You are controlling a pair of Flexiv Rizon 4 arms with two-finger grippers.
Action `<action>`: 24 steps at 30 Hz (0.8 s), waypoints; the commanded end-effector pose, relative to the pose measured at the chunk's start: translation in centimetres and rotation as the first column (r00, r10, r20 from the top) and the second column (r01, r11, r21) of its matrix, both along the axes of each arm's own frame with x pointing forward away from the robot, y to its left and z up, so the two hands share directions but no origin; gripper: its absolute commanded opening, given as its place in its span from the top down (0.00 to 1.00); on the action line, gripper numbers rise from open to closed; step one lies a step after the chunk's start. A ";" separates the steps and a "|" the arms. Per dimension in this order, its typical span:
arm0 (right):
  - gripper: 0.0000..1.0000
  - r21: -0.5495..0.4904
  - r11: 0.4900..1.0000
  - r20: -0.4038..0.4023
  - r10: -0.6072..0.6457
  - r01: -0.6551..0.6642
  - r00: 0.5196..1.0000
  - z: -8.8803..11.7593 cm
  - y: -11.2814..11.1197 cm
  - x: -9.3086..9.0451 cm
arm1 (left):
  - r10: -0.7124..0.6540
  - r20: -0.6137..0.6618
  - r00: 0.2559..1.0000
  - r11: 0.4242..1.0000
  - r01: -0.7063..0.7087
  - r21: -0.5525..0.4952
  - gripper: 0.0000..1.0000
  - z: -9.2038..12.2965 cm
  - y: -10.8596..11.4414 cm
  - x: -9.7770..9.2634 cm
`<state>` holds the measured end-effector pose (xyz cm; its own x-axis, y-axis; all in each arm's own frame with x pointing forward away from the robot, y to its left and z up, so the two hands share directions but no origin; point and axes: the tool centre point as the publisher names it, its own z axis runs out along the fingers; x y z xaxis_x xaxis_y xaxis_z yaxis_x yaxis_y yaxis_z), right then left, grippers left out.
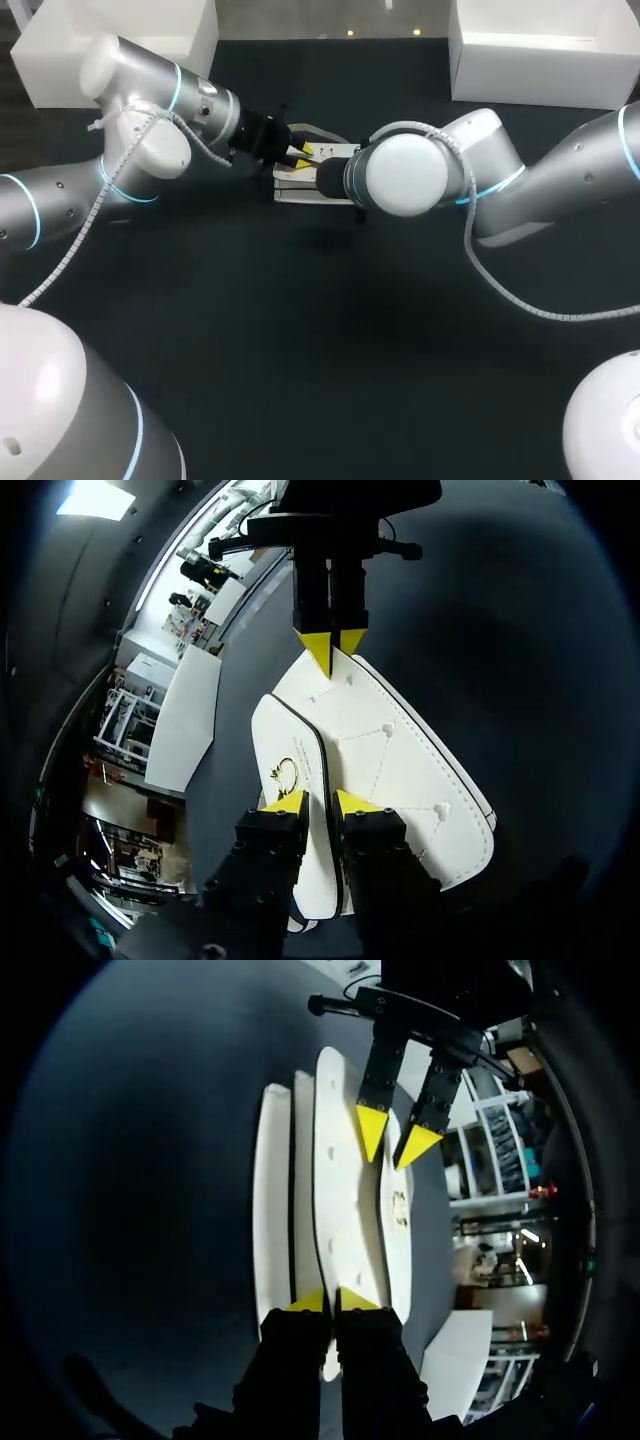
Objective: Pick up the bag, open it, inspect its contents, close it, and place it on the opposite side
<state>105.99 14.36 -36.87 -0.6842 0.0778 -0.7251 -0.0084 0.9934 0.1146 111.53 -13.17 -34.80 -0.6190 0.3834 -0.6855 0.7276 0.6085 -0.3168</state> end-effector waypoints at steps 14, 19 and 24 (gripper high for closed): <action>1.00 0.003 1.000 0.006 0.001 -0.001 1.000 -0.2 0.1 0.0 | 0.096 -0.038 0.995 0.995 -0.097 -0.026 1.00 -0.6 -0.5 1.4; 1.00 0.003 1.000 0.006 0.001 -0.001 1.000 -0.2 0.1 0.0 | 0.121 -0.108 0.987 0.991 -0.126 -0.034 1.00 0.6 -0.2 2.0; 1.00 0.003 1.000 0.006 0.001 -0.001 1.000 -0.2 0.1 0.0 | 0.115 -0.203 0.972 0.991 -0.127 -0.045 1.00 2.4 0.0 2.8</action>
<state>106.13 14.44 -36.75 -0.6830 0.0789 -0.7261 -0.0085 0.9932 0.1159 113.14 -13.55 -33.50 -0.7596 0.2270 -0.6095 0.5741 0.6745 -0.4642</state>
